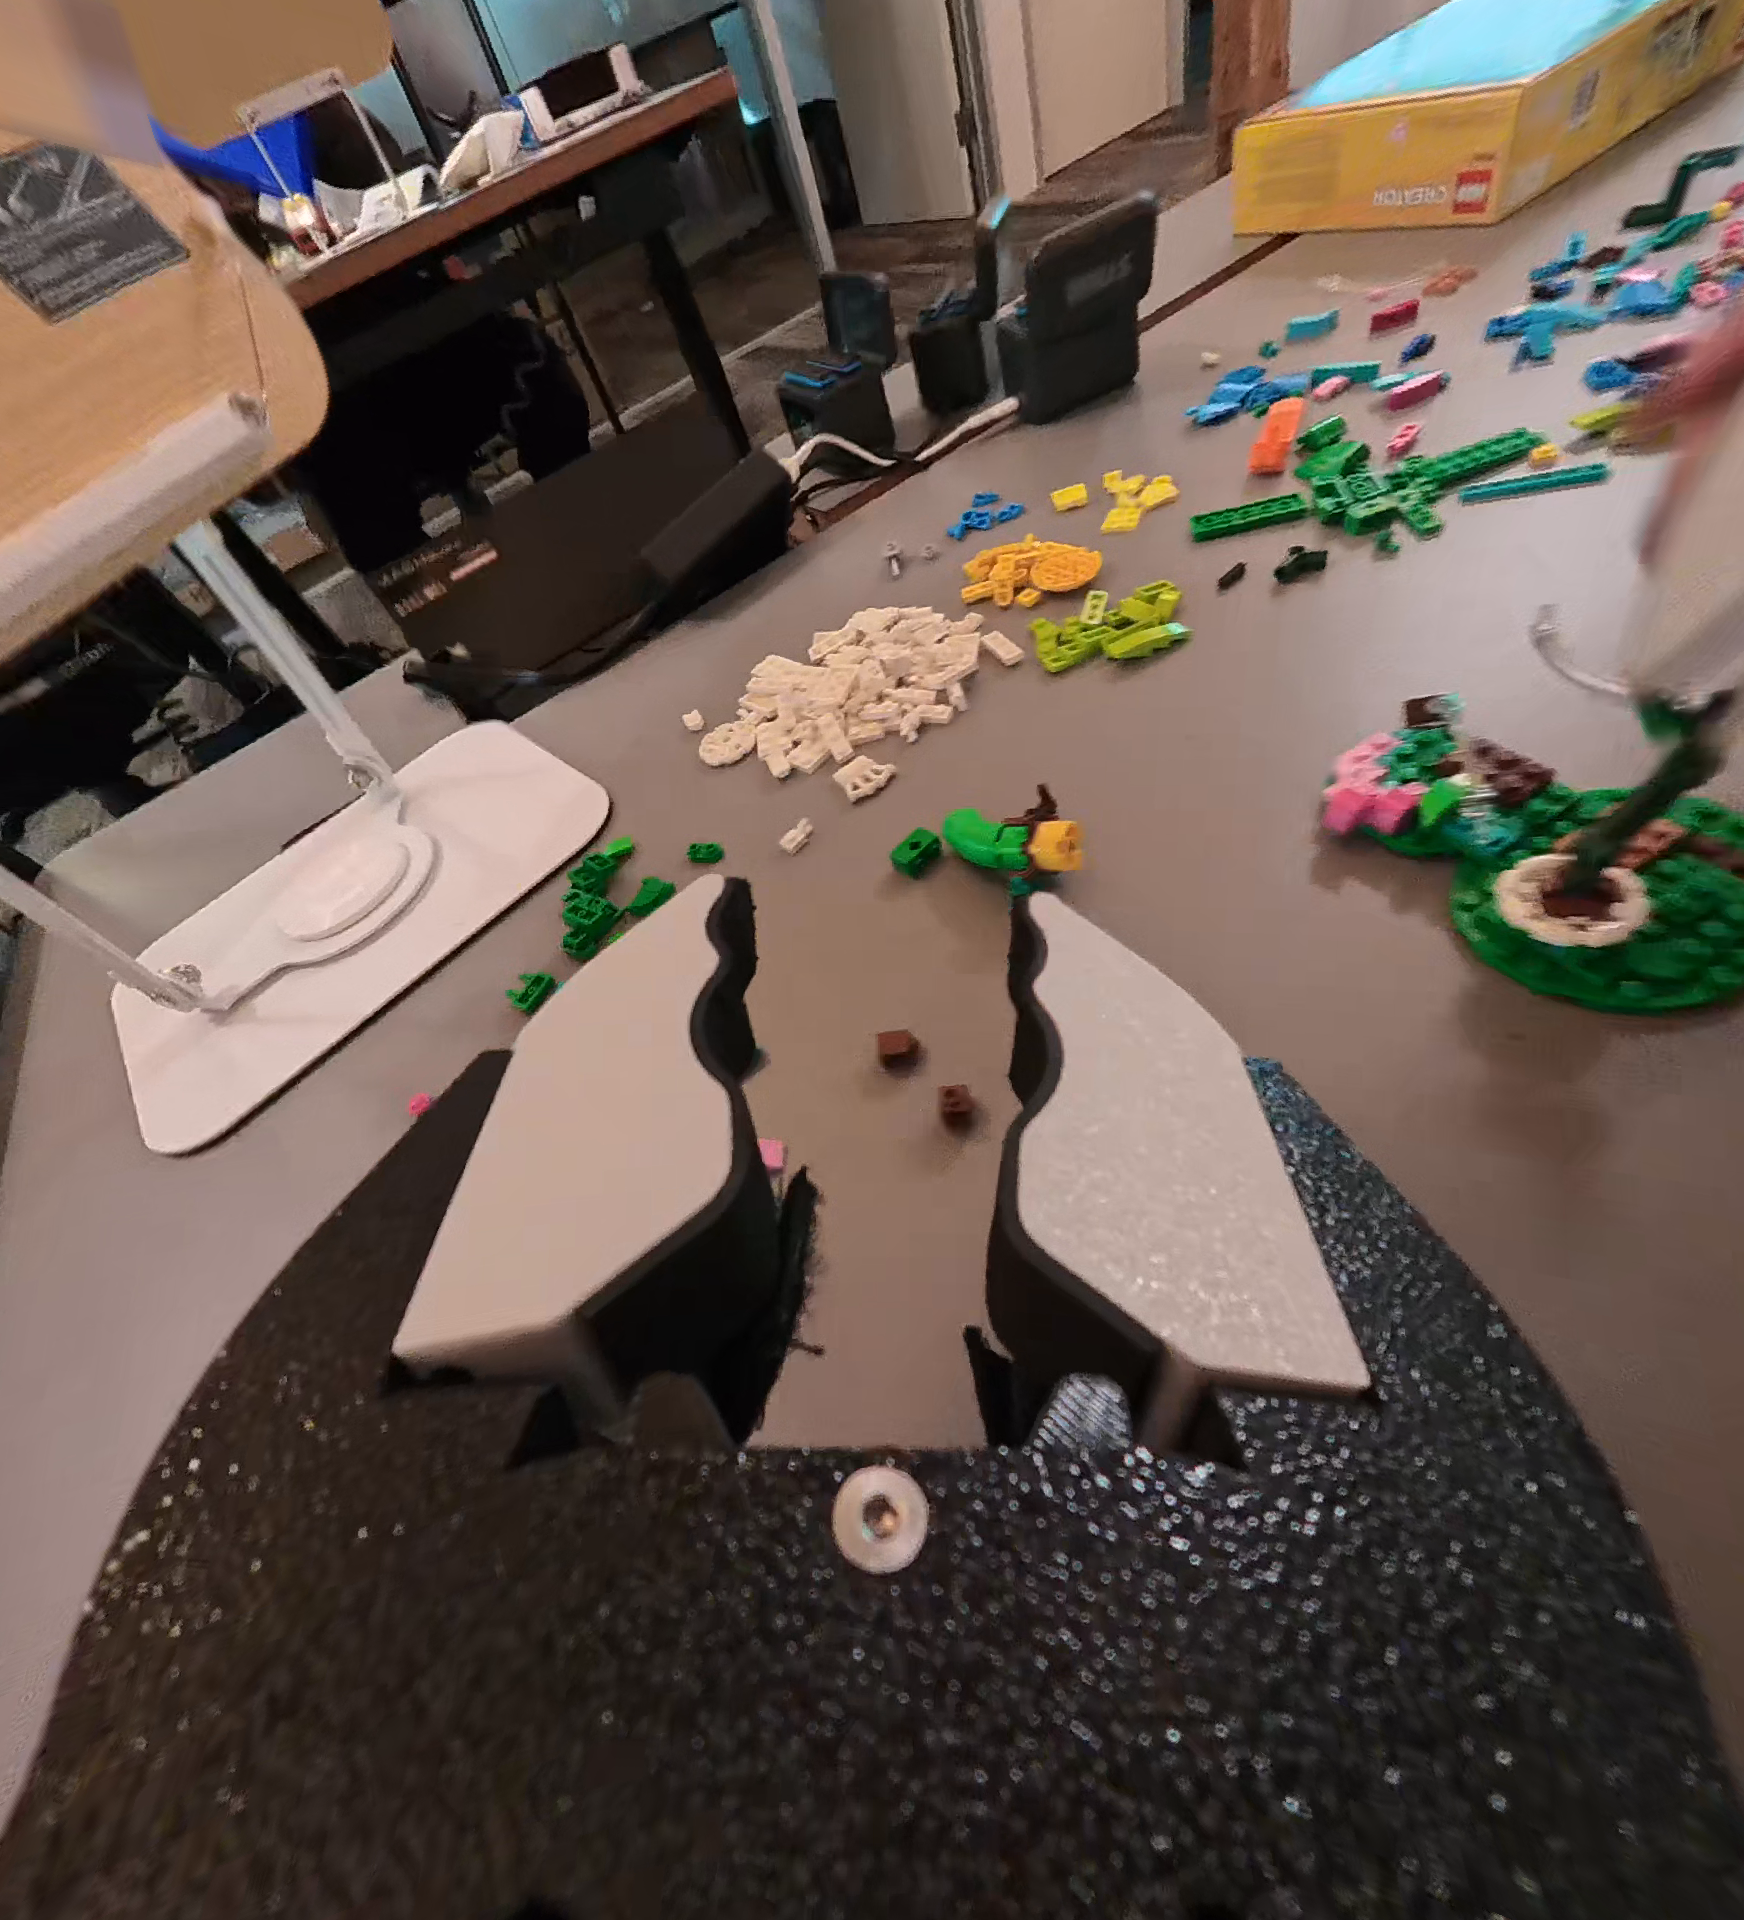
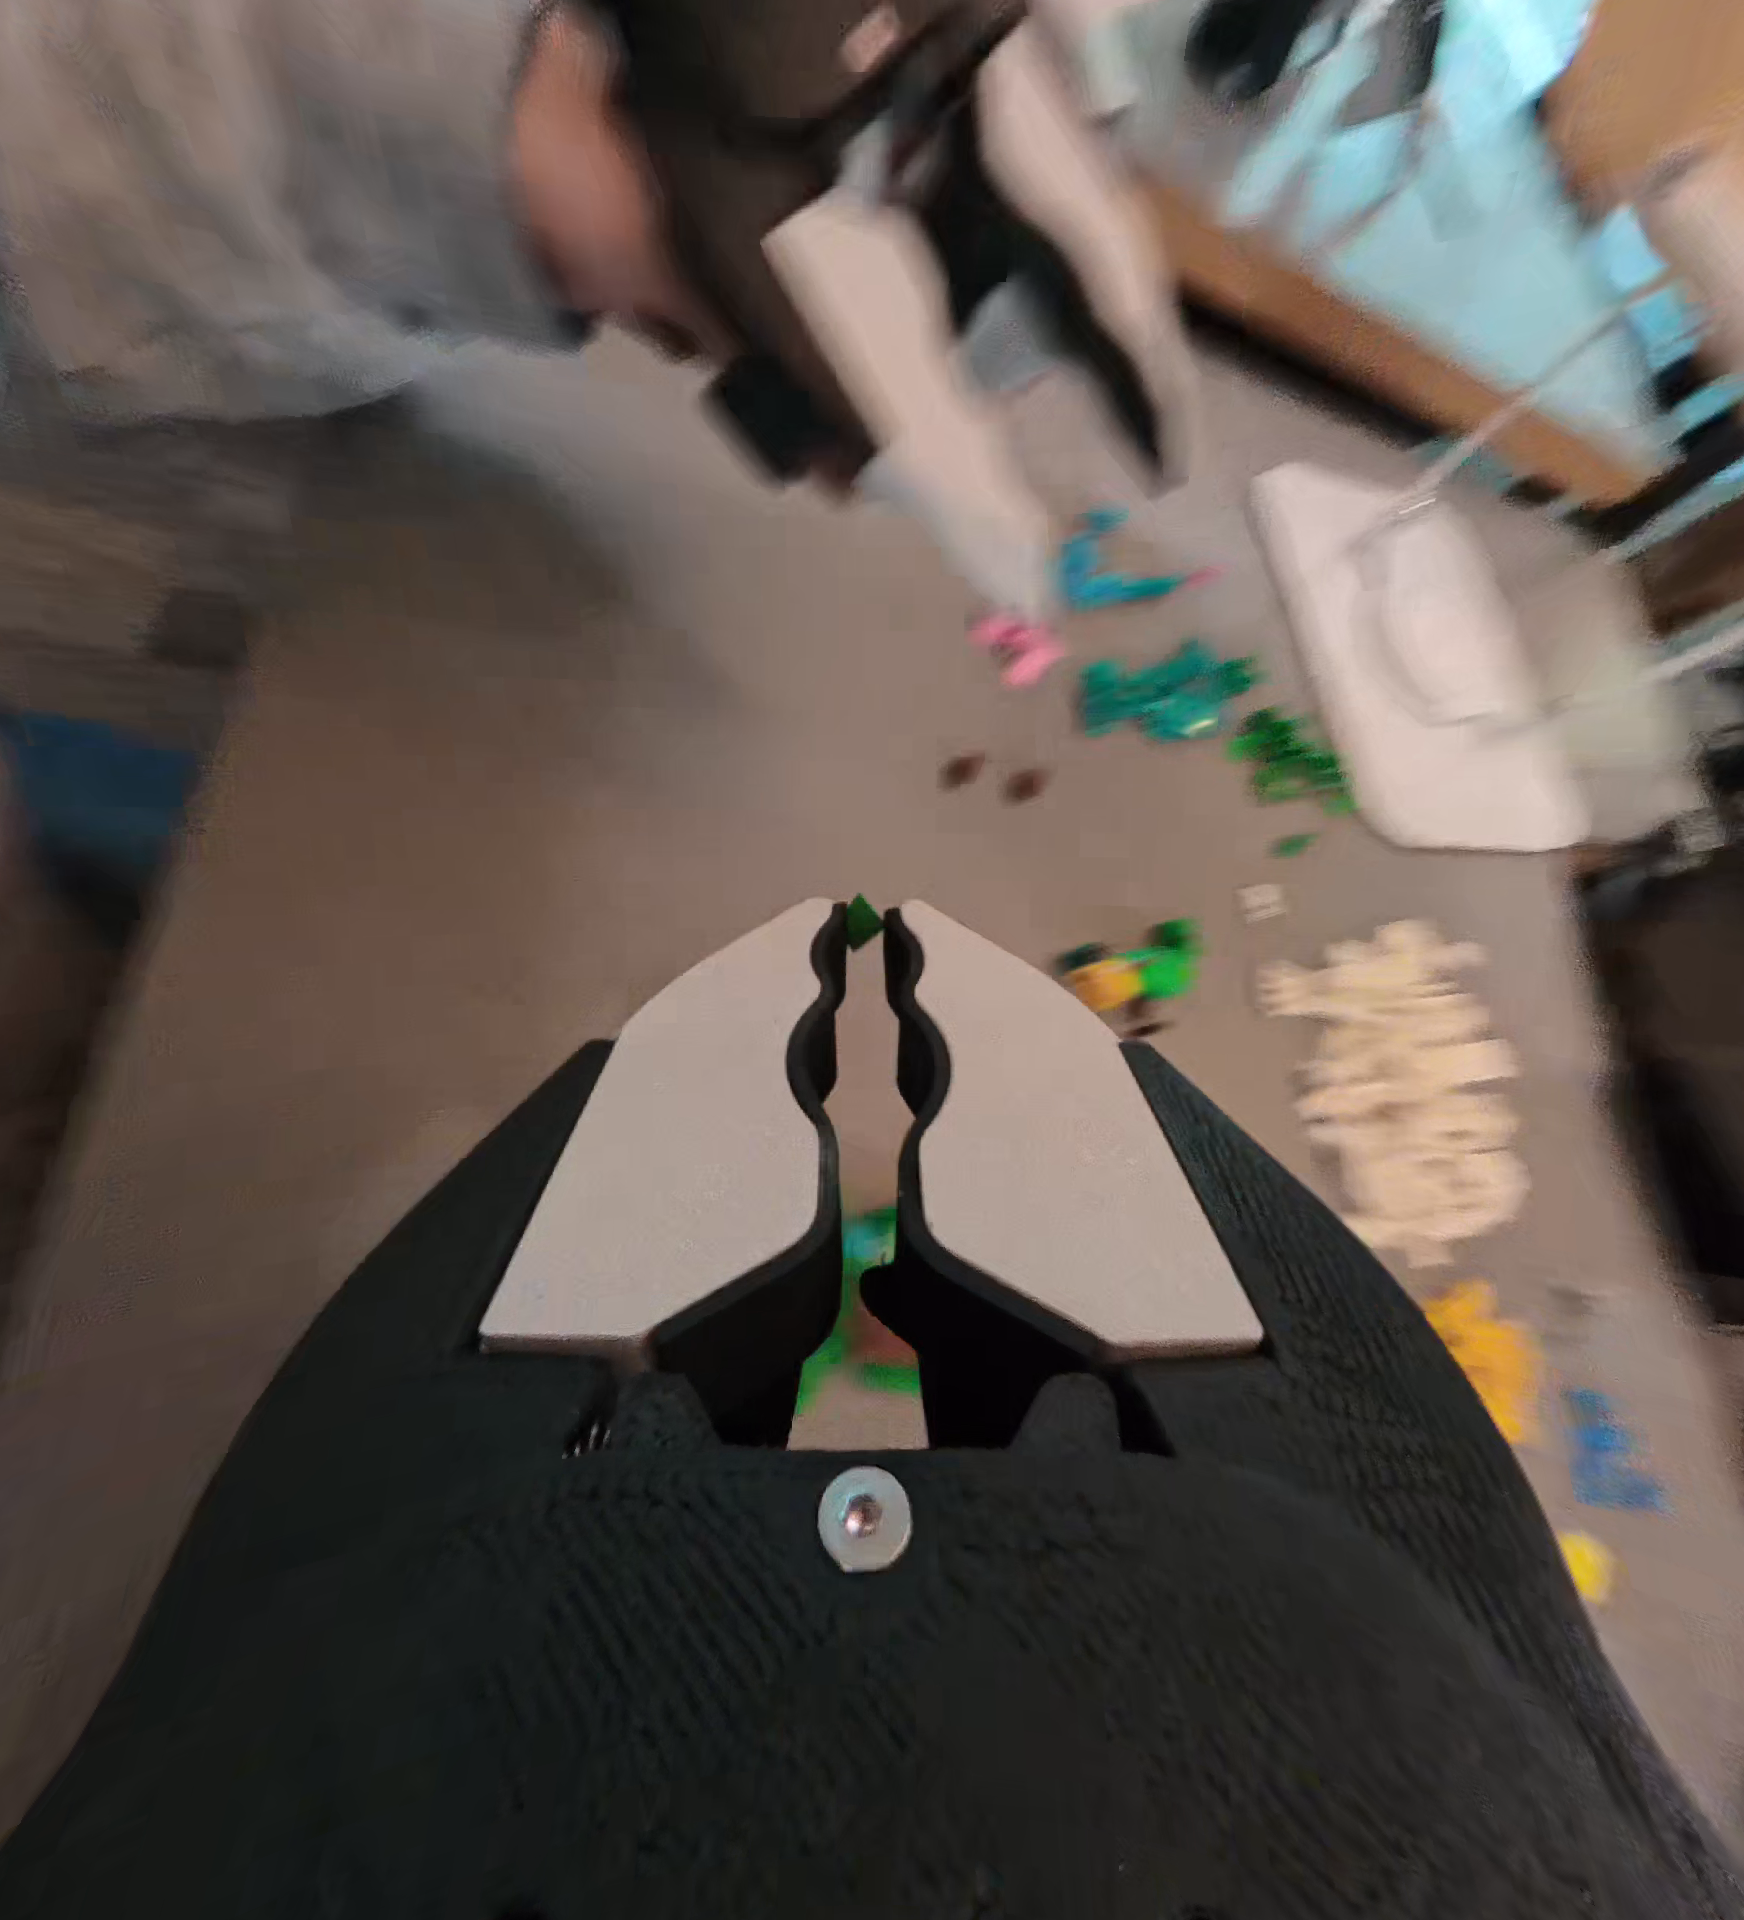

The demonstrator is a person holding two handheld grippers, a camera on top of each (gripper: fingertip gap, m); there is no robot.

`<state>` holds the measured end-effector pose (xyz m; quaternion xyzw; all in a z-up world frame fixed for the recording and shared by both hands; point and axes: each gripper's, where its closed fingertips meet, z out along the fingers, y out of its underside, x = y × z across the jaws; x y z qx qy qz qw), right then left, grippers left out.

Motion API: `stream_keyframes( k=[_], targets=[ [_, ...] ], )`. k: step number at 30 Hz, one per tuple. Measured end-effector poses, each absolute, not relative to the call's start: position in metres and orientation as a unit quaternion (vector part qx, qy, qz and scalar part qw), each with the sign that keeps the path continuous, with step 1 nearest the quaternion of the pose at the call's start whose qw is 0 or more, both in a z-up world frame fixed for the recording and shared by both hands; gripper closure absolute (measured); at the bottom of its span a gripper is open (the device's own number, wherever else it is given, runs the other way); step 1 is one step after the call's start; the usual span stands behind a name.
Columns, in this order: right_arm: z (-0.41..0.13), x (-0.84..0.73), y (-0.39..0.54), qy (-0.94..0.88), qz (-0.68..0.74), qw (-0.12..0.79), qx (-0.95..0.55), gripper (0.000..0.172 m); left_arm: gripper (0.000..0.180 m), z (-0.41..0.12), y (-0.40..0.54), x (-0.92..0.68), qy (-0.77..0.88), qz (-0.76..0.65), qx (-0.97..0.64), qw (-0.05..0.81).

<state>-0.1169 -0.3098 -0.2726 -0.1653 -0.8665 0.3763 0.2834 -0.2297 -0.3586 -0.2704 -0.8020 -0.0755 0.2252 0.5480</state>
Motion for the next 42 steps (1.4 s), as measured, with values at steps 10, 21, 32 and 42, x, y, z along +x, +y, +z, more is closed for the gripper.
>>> stream_keyframes(
  k=[10,21,32,42],
  targets=[
    [-0.292,-0.357,-0.294,-0.861,0.340,0.337,-0.170,0.166,0.111,-0.309,-0.362,-0.268,-0.136,0.231,-0.836,0.478],
    [-0.348,-0.413,-0.298,-0.903,0.301,0.246,-0.182,0.166,0.104,-0.324,-0.365,-0.289,-0.154,0.211,-0.866,0.427],
    [-0.346,-0.407,-0.302,-0.903,0.307,0.221,-0.205,0.143,0.103,-0.335,-0.366,-0.292,-0.166,0.213,-0.873,0.407],
    [-0.301,-0.320,-0.278,-0.891,0.372,0.130,-0.227,0.130,0.104,-0.310,-0.360,-0.287,-0.186,0.160,-0.837,0.488]
  ],
)
